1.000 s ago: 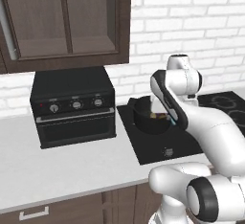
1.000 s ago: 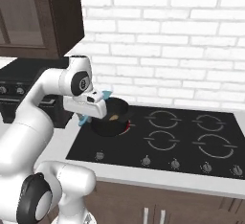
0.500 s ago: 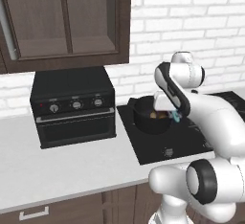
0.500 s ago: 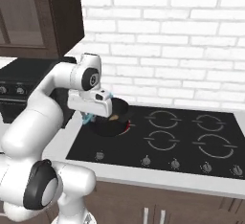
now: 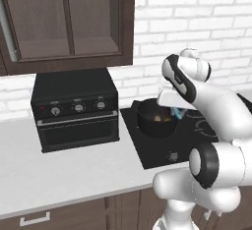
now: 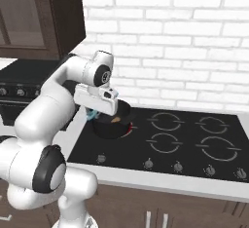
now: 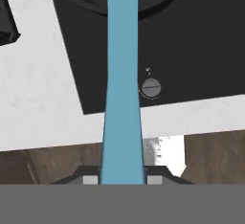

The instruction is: Put the sweet potato and mushroom in the pot. Retrieve the spatula and lightly stir the vegetables in the pot.

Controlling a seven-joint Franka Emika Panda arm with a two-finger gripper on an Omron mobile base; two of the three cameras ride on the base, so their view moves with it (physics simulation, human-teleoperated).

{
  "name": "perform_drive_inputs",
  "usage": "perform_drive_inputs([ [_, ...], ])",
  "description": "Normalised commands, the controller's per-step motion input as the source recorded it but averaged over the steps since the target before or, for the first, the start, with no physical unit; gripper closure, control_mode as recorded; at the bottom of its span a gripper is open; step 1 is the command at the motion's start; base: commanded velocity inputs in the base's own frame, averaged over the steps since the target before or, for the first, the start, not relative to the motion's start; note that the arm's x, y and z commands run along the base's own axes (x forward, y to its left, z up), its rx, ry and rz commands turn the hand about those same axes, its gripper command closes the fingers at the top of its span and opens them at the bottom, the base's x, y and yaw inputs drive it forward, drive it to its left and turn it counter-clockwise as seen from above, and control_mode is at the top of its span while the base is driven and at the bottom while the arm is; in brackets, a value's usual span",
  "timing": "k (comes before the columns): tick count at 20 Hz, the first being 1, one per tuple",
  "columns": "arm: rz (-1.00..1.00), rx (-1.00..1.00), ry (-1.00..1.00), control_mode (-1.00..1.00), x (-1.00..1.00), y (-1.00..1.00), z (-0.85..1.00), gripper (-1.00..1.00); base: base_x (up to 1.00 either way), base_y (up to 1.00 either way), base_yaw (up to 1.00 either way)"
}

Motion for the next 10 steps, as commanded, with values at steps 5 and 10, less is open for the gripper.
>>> perform_drive_inputs([
  [5, -0.02, 0.35, -0.08, -1.0, 0.22, 0.05, 0.08, 1.0, 0.0, 0.0, 0.0],
  [10, -0.19, 0.55, -0.02, -1.0, 0.06, 0.0, 0.27, 1.0, 0.0, 0.0, 0.0],
])
